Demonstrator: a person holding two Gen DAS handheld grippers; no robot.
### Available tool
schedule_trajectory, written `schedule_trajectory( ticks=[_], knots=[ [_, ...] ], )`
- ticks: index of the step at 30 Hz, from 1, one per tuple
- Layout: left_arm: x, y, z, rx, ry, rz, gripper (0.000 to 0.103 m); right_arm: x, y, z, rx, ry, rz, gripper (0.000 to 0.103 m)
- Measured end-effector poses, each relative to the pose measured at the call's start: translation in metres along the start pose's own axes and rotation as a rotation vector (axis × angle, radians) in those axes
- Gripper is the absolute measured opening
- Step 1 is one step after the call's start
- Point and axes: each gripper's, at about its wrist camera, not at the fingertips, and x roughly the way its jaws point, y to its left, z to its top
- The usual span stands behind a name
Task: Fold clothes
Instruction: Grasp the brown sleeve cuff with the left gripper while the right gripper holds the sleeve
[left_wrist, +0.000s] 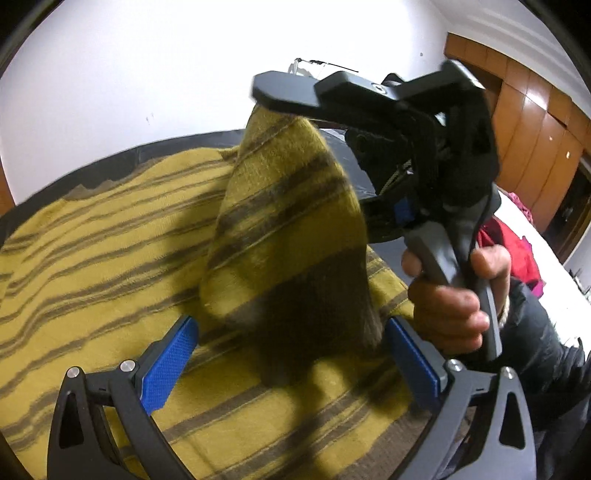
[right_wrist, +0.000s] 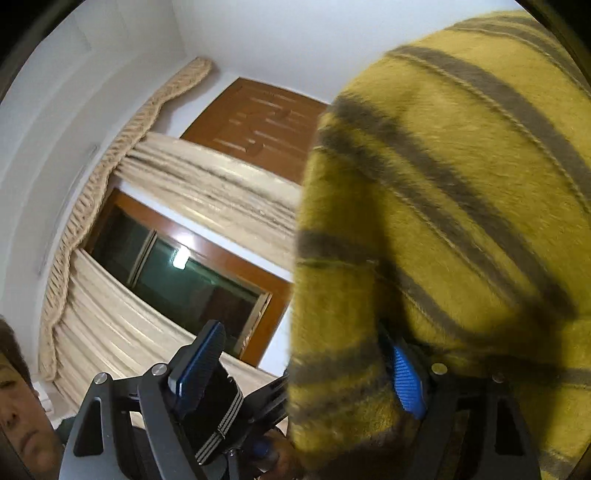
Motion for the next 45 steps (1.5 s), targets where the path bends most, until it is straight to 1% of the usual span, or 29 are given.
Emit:
schedule_trajectory(
  ticks=[2, 4, 7, 9, 10, 13, 17, 19, 21, 24, 27, 29, 30, 31, 32, 33, 34, 36, 39, 42, 45],
  knots=[
    [0.006, 0.002, 0.001, -0.015, 0.007, 0.016, 0.102, 0.007, 0.004, -0.001, -0.011, 0.018, 0.004, 0.086],
    [0.006, 0.003, -0.001, -0.004, -0.002, 0.048, 0.102, 0.011, 0.006, -0.001, -0.014, 0.026, 0.007, 0.086],
    [0.005, -0.005, -0.008, 0.082, -0.018, 0.131, 0.102, 0.006, 0.001, 0.000, 0.020, 0.006, 0.010, 0.086],
    [0.006, -0.013, -0.011, 0.138, -0.015, 0.167, 0.102, -0.002, -0.007, -0.002, 0.051, -0.009, 0.014, 0.086],
    [0.007, -0.018, -0.013, 0.161, -0.014, 0.171, 0.102, -0.006, -0.010, -0.003, 0.065, -0.016, 0.015, 0.086],
    [0.009, -0.034, -0.017, 0.223, -0.018, 0.175, 0.102, -0.005, -0.006, -0.004, 0.053, -0.016, -0.003, 0.086],
    [0.014, -0.050, -0.019, 0.273, -0.047, 0.238, 0.102, -0.001, 0.004, -0.004, 0.009, -0.004, -0.027, 0.086],
    [0.016, -0.052, -0.018, 0.279, -0.058, 0.274, 0.102, 0.000, 0.006, -0.004, 0.000, 0.007, -0.017, 0.086],
    [0.021, -0.052, -0.015, 0.262, -0.060, 0.320, 0.102, -0.001, 0.008, -0.004, -0.007, 0.011, -0.011, 0.086],
    [0.027, -0.045, -0.008, 0.206, -0.054, 0.361, 0.102, -0.008, 0.008, -0.006, -0.005, 0.013, 0.001, 0.086],
    [0.027, -0.033, -0.002, 0.133, -0.052, 0.380, 0.101, -0.011, 0.010, -0.006, -0.002, 0.011, 0.018, 0.088],
    [0.025, -0.021, 0.002, 0.070, -0.047, 0.356, 0.097, -0.014, 0.009, -0.008, -0.002, 0.008, 0.018, 0.088],
    [0.023, -0.014, 0.004, 0.037, -0.044, 0.342, 0.086, -0.016, 0.009, -0.010, -0.003, 0.006, 0.018, 0.088],
    [0.023, -0.008, 0.005, 0.011, -0.036, 0.331, 0.068, -0.018, 0.009, -0.011, -0.004, 0.003, 0.018, 0.088],
    [0.023, -0.003, 0.006, -0.011, -0.026, 0.320, 0.059, -0.019, 0.009, -0.011, -0.005, -0.001, 0.014, 0.088],
    [0.023, 0.003, 0.007, -0.034, -0.016, 0.309, 0.045, -0.020, 0.009, -0.011, -0.007, -0.005, 0.009, 0.088],
    [0.023, 0.008, 0.006, -0.048, -0.009, 0.301, 0.037, -0.020, 0.010, -0.011, -0.008, -0.007, 0.003, 0.088],
    [0.022, 0.013, 0.006, -0.069, -0.006, 0.290, 0.032, -0.020, 0.011, -0.011, -0.011, -0.012, -0.013, 0.088],
    [0.015, 0.015, 0.004, -0.081, -0.023, 0.286, 0.031, -0.017, 0.015, -0.009, -0.019, -0.024, -0.040, 0.088],
    [0.006, 0.021, 0.013, -0.088, -0.059, 0.302, 0.031, -0.019, 0.017, -0.009, -0.035, -0.043, -0.091, 0.088],
    [-0.001, 0.030, 0.017, -0.112, -0.071, 0.298, 0.031, -0.018, 0.016, -0.009, -0.037, -0.041, -0.100, 0.088]
  ],
)
